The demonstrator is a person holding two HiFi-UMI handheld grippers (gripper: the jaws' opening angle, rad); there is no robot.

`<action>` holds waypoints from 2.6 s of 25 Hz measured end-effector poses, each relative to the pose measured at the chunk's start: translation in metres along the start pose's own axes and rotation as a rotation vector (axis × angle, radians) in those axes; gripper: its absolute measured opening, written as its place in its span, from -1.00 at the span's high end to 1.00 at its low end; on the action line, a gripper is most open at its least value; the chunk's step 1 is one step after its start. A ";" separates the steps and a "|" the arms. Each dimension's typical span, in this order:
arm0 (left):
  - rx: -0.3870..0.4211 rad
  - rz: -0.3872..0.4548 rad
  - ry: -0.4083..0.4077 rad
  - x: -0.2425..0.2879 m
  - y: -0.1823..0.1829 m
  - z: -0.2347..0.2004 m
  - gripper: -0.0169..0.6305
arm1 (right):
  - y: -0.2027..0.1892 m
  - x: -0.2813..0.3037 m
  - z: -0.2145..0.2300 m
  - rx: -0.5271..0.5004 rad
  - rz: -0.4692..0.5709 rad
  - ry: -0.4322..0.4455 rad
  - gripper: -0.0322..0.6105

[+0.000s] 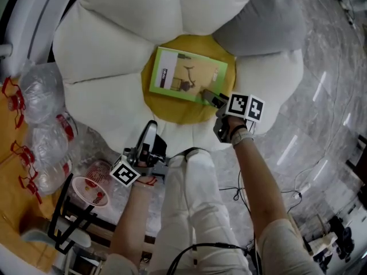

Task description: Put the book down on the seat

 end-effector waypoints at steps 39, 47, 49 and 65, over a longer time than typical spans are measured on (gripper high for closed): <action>0.223 -0.184 -0.005 -0.012 -0.026 0.111 0.83 | -0.048 -0.128 -0.077 -0.252 0.137 0.141 0.75; 0.290 -0.210 -0.025 -0.012 -0.013 0.138 0.83 | -0.054 -0.160 -0.120 -0.378 0.134 0.216 0.85; 0.312 -0.243 -0.030 -0.013 -0.011 0.150 0.83 | -0.059 -0.174 -0.134 -0.397 0.140 0.249 0.85; 0.468 -0.370 -0.122 -0.018 0.020 0.274 0.84 | -0.077 -0.306 -0.223 -0.428 0.234 0.433 0.85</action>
Point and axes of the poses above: the fingertips, and each gripper's own axes: x forward along the fingers, z to its right, y out of its top, the point moved 10 cm from there along -x, backward along the fingers, and after that the axes turned 1 degree about -x, right-handed, at the moved point
